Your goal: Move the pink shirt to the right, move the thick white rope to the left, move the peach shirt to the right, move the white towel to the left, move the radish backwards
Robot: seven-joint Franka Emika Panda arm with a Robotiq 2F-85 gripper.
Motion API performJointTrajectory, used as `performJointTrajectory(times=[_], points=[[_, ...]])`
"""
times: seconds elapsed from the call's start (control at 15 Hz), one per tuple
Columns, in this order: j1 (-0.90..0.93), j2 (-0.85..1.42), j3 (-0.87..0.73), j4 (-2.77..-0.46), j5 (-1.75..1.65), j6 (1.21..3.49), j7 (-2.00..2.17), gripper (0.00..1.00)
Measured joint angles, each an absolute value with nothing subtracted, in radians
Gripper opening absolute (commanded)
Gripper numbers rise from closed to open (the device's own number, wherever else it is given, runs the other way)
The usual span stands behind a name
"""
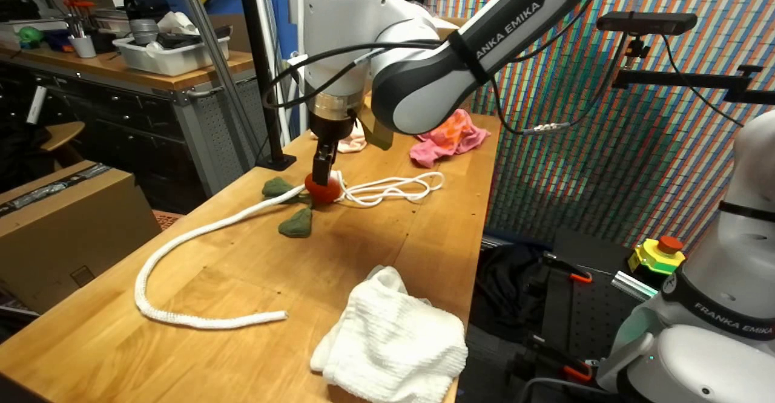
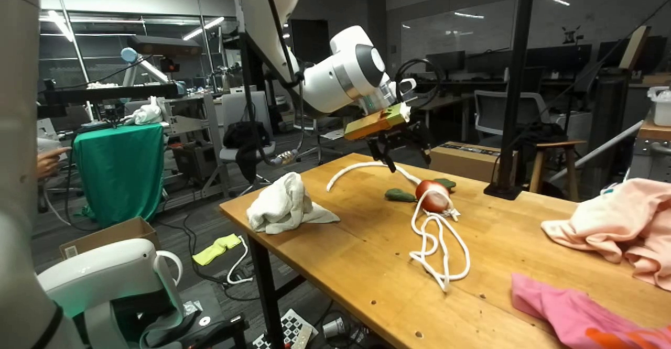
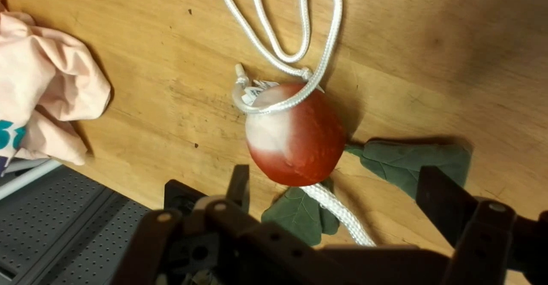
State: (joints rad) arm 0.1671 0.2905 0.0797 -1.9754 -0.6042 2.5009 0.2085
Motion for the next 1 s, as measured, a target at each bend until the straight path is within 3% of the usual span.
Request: performJointTrajectory(times=[1.0], points=[[0.169, 0.482, 0.032, -1.821, -0.477, 2.487, 0.163, 1.0]])
